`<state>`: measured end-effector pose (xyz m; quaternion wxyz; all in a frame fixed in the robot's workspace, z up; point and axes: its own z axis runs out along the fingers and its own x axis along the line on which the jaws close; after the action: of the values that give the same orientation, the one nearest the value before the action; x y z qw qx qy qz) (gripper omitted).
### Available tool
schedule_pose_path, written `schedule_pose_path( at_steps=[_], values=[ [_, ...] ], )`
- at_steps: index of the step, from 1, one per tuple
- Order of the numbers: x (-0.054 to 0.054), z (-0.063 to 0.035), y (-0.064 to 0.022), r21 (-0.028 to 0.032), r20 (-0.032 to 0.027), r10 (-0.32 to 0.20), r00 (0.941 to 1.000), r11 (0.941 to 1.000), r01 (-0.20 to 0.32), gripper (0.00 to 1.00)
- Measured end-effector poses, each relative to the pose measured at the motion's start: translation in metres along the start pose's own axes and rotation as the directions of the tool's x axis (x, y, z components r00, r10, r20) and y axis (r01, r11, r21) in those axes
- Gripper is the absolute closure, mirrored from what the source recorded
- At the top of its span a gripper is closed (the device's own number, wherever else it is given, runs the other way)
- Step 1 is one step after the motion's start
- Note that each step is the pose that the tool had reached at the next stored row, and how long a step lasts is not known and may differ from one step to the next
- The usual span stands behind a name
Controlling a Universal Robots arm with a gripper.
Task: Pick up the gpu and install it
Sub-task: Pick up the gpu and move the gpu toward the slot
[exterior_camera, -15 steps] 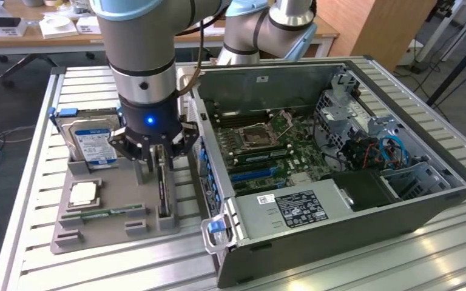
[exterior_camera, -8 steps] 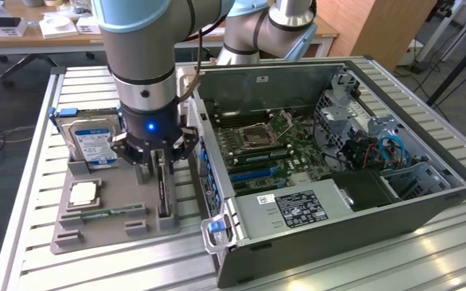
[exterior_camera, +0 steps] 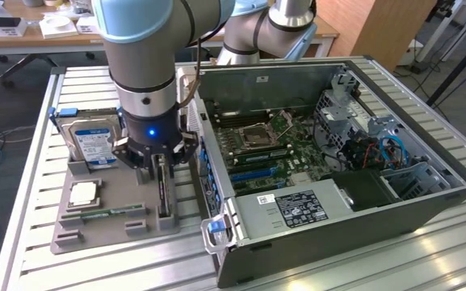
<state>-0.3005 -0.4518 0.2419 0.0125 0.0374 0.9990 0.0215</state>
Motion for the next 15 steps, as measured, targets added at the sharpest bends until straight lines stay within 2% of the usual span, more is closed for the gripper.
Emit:
schedule_pose_path(
  at_steps=[3, 15],
  values=[
    [0.0001, 0.0026, -0.0001, 0.0, 0.0, 0.0, 1.0, 1.0, 0.0, 0.59],
    [0.0023, 0.0032, -0.0003, -0.0001, 0.0001, 0.0, 1.0, 1.0, 0.0, 0.59]
  ],
)
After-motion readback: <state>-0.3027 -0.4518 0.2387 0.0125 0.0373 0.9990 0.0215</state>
